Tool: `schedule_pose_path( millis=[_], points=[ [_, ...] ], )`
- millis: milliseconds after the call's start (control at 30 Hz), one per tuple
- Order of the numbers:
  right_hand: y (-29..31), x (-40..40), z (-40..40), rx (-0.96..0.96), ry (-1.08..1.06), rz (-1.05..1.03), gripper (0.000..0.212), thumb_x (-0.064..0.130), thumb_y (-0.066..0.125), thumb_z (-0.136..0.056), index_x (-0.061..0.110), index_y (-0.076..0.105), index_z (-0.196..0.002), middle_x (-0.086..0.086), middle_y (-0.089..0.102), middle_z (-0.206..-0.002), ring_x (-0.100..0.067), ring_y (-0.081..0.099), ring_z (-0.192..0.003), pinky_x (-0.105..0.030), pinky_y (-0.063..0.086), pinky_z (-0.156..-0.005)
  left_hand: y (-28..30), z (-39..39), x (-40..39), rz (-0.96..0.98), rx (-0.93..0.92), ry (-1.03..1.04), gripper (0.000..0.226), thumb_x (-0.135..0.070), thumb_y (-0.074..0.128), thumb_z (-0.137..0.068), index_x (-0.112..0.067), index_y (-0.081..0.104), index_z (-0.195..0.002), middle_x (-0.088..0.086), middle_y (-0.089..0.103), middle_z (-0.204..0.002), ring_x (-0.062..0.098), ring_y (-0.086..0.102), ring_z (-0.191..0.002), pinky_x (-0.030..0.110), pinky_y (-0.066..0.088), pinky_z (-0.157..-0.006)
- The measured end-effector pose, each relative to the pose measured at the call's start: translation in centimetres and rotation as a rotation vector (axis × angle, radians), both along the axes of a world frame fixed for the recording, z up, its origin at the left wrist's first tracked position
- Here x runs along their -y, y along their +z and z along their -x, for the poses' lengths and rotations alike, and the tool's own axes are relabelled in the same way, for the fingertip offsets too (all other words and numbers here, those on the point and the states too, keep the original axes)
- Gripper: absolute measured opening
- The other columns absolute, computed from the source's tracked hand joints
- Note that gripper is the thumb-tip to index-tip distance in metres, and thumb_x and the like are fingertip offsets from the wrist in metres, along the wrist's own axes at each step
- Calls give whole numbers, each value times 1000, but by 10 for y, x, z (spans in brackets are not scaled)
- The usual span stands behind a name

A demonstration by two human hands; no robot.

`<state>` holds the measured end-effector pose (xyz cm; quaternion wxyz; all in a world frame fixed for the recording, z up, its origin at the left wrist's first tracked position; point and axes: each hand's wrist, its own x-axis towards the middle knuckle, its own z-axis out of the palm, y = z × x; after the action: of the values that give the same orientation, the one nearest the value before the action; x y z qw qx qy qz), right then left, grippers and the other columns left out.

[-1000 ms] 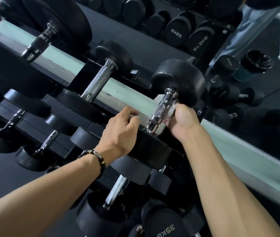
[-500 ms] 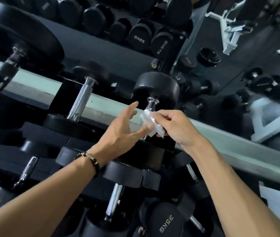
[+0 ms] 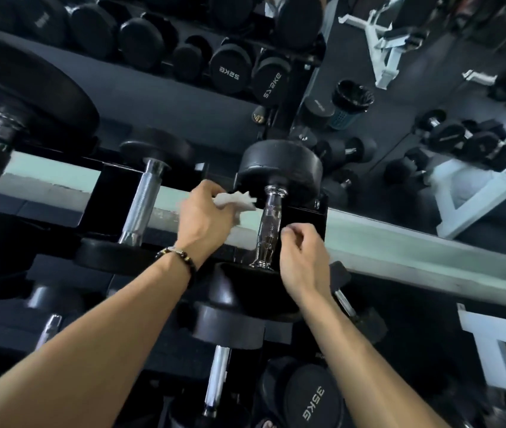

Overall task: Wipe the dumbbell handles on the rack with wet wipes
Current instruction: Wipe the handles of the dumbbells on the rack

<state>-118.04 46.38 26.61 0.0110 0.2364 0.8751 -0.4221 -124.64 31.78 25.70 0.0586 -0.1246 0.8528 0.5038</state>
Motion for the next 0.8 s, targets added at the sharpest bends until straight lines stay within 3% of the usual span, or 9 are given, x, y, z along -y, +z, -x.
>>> schedule_pose_path(
  millis=[100,200,300,367,467,533,600,700,800],
  points=[
    [-5,0,2,-39,-54,-22,12,24,54,-97,20,62,-106,2,65,-109,-11,55,-95,-17,35,-72,4,10,-33,-166,47,-183,10,-14,58,-91,-20,63,-85,1,65,-73,20,63,-64,33,55,-63],
    [-6,0,-1,-74,-63,-5,9,20,58,-94,23,61,-101,3,66,-105,-7,58,-92,-3,37,-70,0,-2,-30,-248,136,-361,30,-34,49,-99,-16,60,-78,1,58,-70,17,52,-65,31,44,-67],
    [-7,0,-3,-100,-96,15,13,15,57,-93,17,66,-103,3,67,-102,-5,60,-92,-4,40,-73,-5,-13,-14,-312,163,-464,50,-48,45,-100,-7,60,-75,9,54,-69,16,47,-63,31,40,-65],
    [-8,0,-5,-118,-98,29,14,14,57,-92,16,67,-101,3,68,-99,-6,61,-90,-14,44,-76,0,-3,-26,-212,89,-375,45,-36,47,-103,-13,57,-66,5,50,-61,14,41,-54,23,36,-53],
    [-9,-1,-6,-134,-95,50,12,14,56,-91,19,65,-96,6,67,-93,-7,61,-87,-25,49,-77,4,13,-49,-50,-21,-213,26,-29,61,-97,-14,73,-79,1,64,-65,16,56,-60,21,46,-58],
    [-10,-3,-7,-156,-90,45,13,12,56,-91,16,66,-97,5,67,-93,-8,61,-88,-19,46,-76,0,3,-44,15,-57,-248,23,-26,70,-91,-16,72,-70,-6,60,-57,3,51,-52,14,41,-52],
    [-10,-5,-7,-168,-75,66,15,12,55,-92,14,67,-101,3,68,-95,-7,61,-88,-10,43,-71,-2,-10,-28,112,-105,-387,30,-22,73,-88,-16,68,-60,-8,55,-49,3,47,-46,17,39,-48],
    [-12,-5,-6,-175,-59,75,17,15,54,-92,13,68,-101,2,68,-96,-7,61,-87,-9,42,-70,7,-10,-20,230,-225,-522,12,-20,71,-89,-13,79,-82,6,71,-66,19,65,-62,36,50,-64],
    [-15,-5,-7,-204,-50,111,19,22,53,-87,15,67,-97,2,69,-93,-11,63,-86,-22,47,-74,11,-8,-31,295,-335,-550,18,-13,61,-95,-15,77,-103,8,69,-67,24,62,-59,33,48,-65]
  ],
)
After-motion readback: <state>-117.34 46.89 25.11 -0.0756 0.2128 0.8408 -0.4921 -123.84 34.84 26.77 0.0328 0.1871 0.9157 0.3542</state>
